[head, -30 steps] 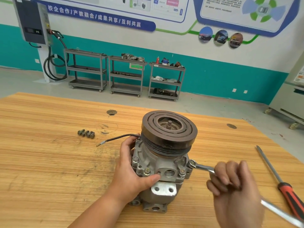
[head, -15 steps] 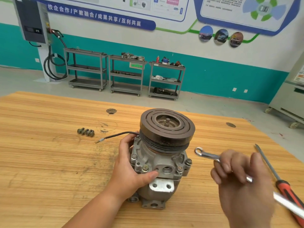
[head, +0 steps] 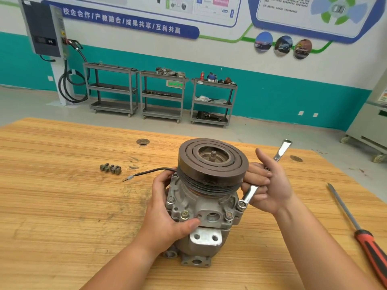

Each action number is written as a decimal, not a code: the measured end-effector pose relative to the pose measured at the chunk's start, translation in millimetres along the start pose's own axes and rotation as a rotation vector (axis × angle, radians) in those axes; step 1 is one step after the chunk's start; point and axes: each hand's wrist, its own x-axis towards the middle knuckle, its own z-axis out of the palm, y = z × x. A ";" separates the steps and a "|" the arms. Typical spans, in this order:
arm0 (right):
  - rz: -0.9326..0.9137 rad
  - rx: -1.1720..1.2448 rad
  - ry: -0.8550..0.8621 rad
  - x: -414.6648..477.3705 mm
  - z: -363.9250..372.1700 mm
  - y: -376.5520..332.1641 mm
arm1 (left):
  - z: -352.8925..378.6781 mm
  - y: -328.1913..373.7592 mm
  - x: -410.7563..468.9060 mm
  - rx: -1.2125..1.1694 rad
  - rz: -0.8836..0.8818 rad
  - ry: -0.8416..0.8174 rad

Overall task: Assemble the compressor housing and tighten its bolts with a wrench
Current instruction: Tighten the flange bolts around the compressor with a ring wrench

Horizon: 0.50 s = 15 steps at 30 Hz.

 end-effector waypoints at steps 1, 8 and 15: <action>-0.003 0.015 -0.009 -3.0 1.9 0.8 | -0.1 -0.1 -0.3 -0.002 -0.001 -0.003; -0.724 -0.223 0.490 -33.1 35.1 49.0 | 0.5 -0.4 0.7 -0.006 0.025 0.011; -1.196 -0.829 0.805 -29.8 57.8 129.4 | 1.0 0.4 0.9 -0.020 0.037 0.009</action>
